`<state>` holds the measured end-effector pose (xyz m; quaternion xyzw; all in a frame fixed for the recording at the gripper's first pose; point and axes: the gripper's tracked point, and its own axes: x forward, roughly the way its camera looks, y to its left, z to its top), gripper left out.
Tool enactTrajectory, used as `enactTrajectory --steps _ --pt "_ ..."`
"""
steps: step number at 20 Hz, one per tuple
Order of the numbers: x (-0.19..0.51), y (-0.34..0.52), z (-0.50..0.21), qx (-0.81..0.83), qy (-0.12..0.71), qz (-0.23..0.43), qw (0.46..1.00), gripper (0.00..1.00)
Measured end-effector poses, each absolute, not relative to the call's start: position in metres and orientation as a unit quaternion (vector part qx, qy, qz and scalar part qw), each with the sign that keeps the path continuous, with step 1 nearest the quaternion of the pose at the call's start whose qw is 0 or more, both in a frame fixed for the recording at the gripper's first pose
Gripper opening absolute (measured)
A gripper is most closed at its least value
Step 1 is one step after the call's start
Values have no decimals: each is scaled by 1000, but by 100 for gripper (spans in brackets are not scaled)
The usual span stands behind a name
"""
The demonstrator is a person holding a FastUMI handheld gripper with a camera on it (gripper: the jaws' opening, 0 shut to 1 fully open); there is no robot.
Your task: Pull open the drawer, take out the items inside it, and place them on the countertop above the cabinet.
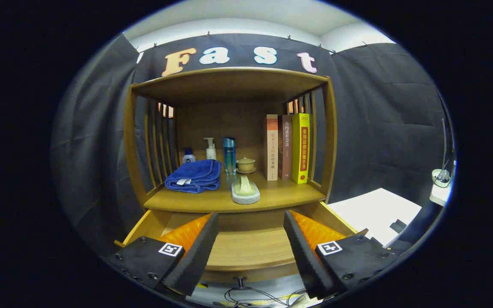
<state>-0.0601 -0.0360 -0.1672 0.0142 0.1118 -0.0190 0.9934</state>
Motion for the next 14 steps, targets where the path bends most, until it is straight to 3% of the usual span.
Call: enactTrajectory --steps 14 --pt "-119 7 -271 10 125 -1 992 99"
